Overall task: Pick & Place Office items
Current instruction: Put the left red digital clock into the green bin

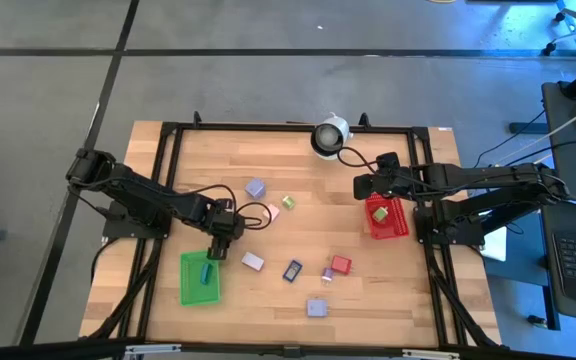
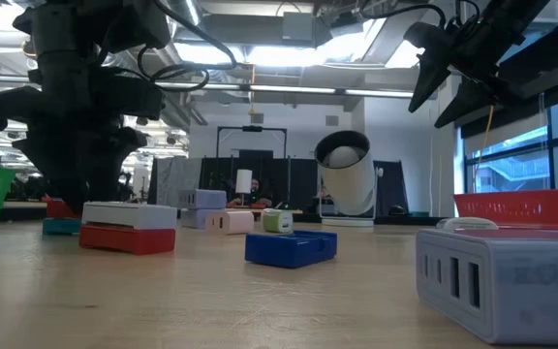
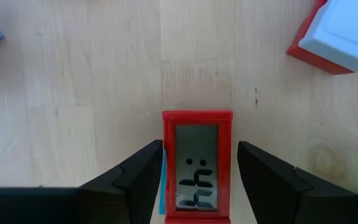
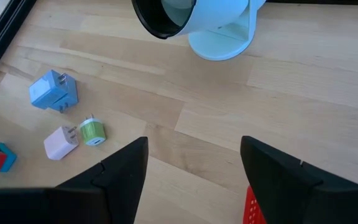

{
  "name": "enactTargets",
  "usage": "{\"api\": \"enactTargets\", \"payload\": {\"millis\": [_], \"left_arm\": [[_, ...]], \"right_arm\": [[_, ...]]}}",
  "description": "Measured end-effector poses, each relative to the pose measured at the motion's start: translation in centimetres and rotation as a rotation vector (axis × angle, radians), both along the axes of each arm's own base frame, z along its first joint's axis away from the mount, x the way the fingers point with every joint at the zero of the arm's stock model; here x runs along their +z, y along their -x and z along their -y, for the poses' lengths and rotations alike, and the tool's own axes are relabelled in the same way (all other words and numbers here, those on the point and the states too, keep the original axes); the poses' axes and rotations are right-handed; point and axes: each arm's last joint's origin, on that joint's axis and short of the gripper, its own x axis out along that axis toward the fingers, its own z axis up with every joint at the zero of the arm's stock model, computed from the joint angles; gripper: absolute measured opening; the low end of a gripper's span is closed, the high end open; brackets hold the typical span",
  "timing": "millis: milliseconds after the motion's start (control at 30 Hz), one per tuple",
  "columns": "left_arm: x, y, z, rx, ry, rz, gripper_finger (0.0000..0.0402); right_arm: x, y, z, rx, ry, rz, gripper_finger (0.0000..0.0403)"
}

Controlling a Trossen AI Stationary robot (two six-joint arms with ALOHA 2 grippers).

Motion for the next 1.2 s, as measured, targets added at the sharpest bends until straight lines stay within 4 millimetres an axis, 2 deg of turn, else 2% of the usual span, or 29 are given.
{"api": "enactTargets", "payload": {"millis": [500, 800, 1033, 1200], "left_arm": [[0.04, -0.15, 0.03, -0.007, 0.003, 0.016, 0.0180], [0.07, -0.17, 0.02, -0.005, -0.004, 0.020, 0.0151], [0.08, -0.17, 0.01, -0.004, -0.005, 0.021, 0.0154], [0.86, -0.16, -0.01, -0.016, -0.009, 0.035, 0.0153]], "right_arm": [[0.01, 0.01, 0.02, 0.004, 0.013, -0.005, 0.0247], [0.02, 0.01, 0.05, -0.003, 0.021, -0.005, 0.0246], [0.02, 0.02, 0.05, 0.000, 0.023, -0.007, 0.0246], [0.02, 0.02, 0.05, 0.001, 0.023, -0.008, 0.0246]]}}
